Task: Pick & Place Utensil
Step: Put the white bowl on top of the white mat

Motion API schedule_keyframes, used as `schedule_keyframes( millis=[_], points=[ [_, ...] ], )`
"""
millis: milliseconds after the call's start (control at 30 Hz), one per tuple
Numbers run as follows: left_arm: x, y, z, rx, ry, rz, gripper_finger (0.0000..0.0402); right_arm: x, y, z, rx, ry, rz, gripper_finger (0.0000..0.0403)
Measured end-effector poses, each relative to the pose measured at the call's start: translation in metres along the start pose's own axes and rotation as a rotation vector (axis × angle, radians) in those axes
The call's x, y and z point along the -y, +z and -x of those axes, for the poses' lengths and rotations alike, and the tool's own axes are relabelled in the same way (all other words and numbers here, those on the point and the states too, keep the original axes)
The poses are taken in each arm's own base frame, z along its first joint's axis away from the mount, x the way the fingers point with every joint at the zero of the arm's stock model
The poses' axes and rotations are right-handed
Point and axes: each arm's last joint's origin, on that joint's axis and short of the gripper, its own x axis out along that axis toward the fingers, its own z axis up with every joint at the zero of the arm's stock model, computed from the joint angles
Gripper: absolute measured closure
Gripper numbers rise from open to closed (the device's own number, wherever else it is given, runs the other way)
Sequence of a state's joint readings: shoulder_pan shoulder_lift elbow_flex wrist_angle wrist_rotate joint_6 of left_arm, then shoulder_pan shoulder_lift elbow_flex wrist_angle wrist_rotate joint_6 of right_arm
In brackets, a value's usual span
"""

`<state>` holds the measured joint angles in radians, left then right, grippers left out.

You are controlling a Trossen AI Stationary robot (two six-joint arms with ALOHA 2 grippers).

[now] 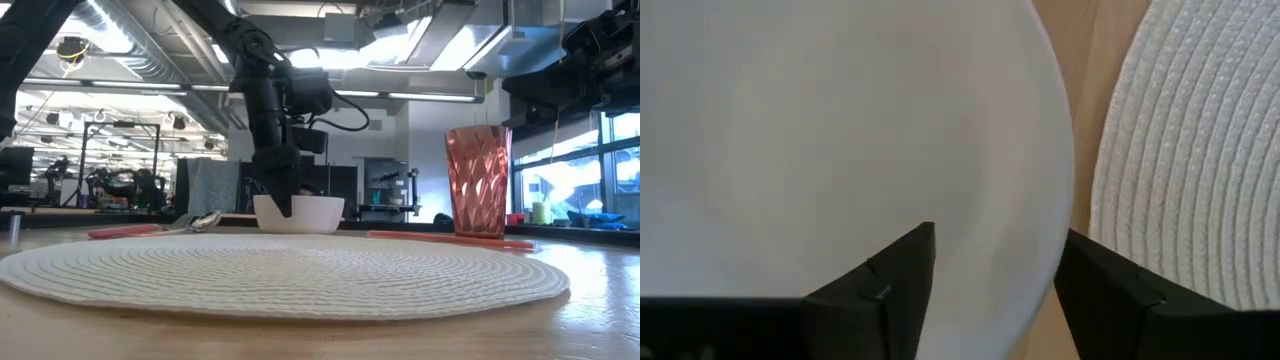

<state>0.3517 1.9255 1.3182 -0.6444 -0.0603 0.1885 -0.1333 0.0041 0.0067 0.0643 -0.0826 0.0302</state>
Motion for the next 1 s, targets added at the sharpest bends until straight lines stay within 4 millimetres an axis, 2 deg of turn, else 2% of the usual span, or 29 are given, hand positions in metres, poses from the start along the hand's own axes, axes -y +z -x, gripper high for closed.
schedule_keyframes(
  millis=[100,267,300,400,533,733,1000],
  points=[
    [0.0,0.0,0.0,-0.002,0.01,0.003,0.0263,0.0,0.0,0.0,-0.002,0.0,-0.015,0.0386],
    [0.001,0.0,0.0,-0.009,0.041,-0.008,0.0375,0.0,-0.002,0.0,-0.024,-0.001,-0.02,0.0386],
    [0.002,0.0,0.0,-0.012,0.055,-0.017,0.0387,0.0,-0.003,0.0,-0.028,-0.002,-0.02,0.0386],
    [0.007,0.001,0.002,-0.022,0.114,-0.045,0.0396,0.0,-0.003,0.0,-0.036,-0.003,-0.021,0.0386],
    [0.02,0.006,0.02,0.011,0.104,-0.095,0.0397,0.0,-0.003,0.0,-0.036,-0.003,-0.021,0.0386],
    [0.06,0.018,0.05,0.058,0.024,-0.222,0.0398,0.0,-0.004,0.0,-0.036,-0.004,-0.02,0.0386],
    [0.119,0.017,0.066,0.069,-0.09,-0.431,0.0399,0.0,-0.003,0.0,-0.035,-0.004,-0.018,0.0386]
  ],
)
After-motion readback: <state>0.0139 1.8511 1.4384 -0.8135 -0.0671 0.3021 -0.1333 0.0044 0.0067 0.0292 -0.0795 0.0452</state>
